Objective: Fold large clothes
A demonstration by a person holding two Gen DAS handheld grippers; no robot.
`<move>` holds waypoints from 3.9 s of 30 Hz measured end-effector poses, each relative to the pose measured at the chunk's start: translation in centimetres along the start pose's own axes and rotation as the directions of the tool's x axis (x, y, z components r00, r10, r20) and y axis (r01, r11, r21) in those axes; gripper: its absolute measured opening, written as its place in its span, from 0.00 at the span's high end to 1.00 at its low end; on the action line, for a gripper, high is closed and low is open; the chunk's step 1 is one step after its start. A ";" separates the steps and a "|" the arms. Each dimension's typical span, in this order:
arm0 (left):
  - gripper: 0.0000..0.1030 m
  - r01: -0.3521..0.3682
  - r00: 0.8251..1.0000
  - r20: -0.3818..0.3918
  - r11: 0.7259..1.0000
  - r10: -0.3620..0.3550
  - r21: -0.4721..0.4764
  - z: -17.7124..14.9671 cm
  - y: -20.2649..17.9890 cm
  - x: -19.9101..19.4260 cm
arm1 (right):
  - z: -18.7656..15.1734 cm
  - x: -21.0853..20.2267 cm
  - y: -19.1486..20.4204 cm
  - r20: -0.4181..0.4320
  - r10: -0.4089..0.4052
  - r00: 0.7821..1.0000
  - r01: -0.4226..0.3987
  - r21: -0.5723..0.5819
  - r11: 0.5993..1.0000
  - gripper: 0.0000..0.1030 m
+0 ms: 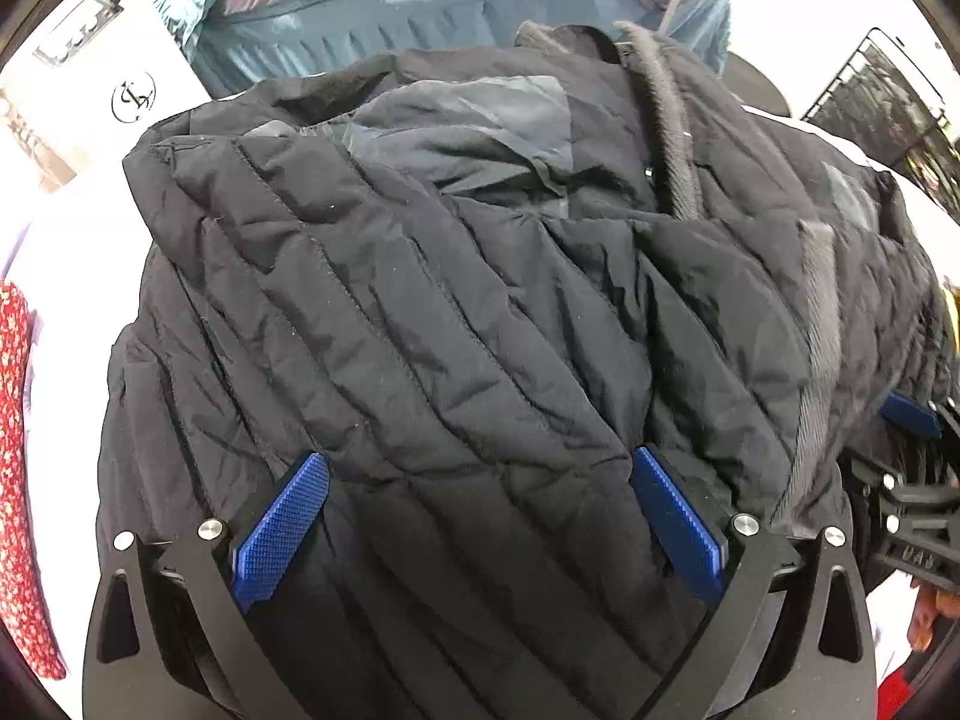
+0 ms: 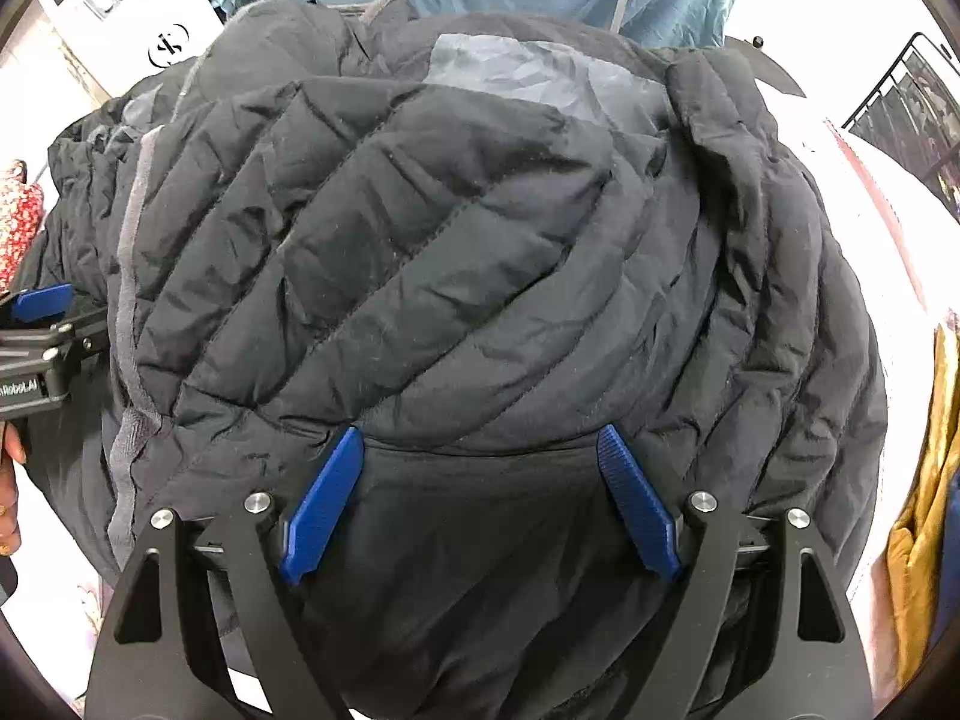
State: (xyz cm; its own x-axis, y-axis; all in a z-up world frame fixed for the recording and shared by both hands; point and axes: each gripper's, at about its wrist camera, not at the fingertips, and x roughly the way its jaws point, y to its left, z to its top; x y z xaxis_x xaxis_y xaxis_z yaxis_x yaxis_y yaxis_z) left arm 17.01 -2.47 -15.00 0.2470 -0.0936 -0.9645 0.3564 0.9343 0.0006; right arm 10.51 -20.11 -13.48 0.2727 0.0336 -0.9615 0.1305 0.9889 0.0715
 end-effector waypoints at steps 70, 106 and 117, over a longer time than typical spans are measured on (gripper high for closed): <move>0.06 0.012 0.997 0.077 0.932 0.017 -0.362 -13.2 8.0 -12.1 | -4.5 1.3 -19.6 0.084 0.455 0.886 -0.450 0.389 0.804 0.20; 0.13 0.321 0.932 0.038 0.777 -0.359 -0.542 -4.4 16.0 2.1 | -3.6 0.3 -15.0 0.018 0.349 0.937 -0.323 0.429 0.844 0.53; 0.70 0.384 0.923 0.214 0.783 -0.318 -0.490 -6.1 13.8 -5.1 | -3.9 -6.6 -11.1 0.158 0.306 0.939 -0.342 0.319 0.884 0.83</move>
State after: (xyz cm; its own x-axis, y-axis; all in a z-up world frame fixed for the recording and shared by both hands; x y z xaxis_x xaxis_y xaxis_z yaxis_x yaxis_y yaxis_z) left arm 15.21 12.97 -11.70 0.3077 -0.4576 -0.8342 -0.0675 0.8640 -0.4989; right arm 3.52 -30.74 -8.96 0.4469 0.3116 -0.8386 0.3262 0.8161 0.4771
